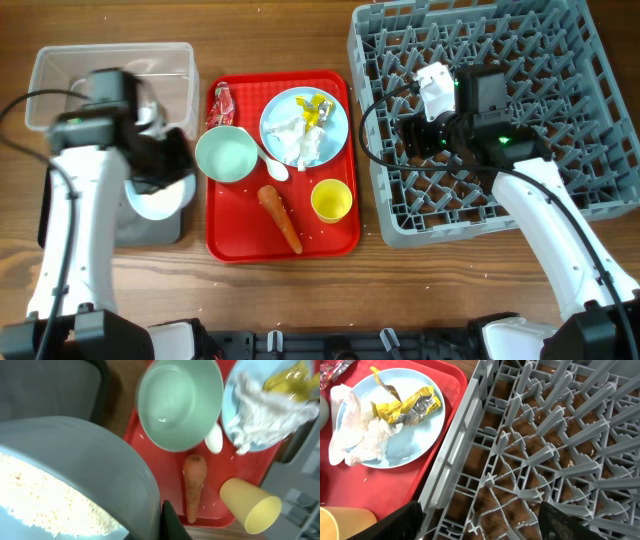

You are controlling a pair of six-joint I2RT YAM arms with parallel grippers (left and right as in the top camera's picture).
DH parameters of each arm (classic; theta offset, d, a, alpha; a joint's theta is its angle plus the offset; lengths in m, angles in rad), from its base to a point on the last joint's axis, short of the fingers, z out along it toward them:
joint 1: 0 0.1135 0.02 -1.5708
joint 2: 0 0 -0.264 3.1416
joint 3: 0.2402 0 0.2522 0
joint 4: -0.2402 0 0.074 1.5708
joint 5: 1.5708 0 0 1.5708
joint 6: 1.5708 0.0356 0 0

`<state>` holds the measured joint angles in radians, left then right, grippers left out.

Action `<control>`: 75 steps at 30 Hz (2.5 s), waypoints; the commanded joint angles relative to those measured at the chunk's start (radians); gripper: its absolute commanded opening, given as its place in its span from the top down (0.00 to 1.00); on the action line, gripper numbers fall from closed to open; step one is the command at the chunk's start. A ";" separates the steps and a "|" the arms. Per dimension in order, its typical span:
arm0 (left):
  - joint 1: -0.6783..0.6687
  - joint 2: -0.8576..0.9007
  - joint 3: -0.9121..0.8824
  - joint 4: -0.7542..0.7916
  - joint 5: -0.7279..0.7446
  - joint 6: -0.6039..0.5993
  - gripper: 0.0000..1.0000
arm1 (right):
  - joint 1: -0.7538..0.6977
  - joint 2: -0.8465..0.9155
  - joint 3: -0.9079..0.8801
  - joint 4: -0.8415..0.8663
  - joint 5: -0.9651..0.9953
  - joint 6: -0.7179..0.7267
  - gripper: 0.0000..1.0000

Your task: Sort waste into correct bins and load items into the dishwasher rack

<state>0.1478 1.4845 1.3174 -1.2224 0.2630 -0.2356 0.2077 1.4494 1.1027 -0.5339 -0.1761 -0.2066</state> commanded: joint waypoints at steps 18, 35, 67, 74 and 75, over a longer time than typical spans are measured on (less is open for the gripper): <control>0.520 0.070 -0.314 0.309 0.743 0.607 0.96 | 0.000 0.007 0.014 0.005 -0.005 0.000 0.23; 0.595 0.215 -0.417 0.471 1.097 0.708 0.96 | 0.000 0.008 0.014 -0.003 -0.005 0.000 0.23; 0.356 -0.147 -0.368 0.317 0.909 0.551 0.96 | 0.000 0.008 0.014 -0.005 -0.009 0.055 0.24; -0.378 -0.284 -0.370 0.290 -0.012 0.038 0.96 | 0.000 0.008 0.014 -0.003 -0.044 0.055 0.19; -0.462 -0.250 -0.370 0.253 -0.126 -0.029 0.96 | 0.000 0.008 0.014 -0.003 -0.068 0.056 0.17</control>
<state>-0.1631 1.1858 0.9390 -0.9253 0.5011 -0.0616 0.2077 1.4494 1.1027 -0.5385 -0.1864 -0.1604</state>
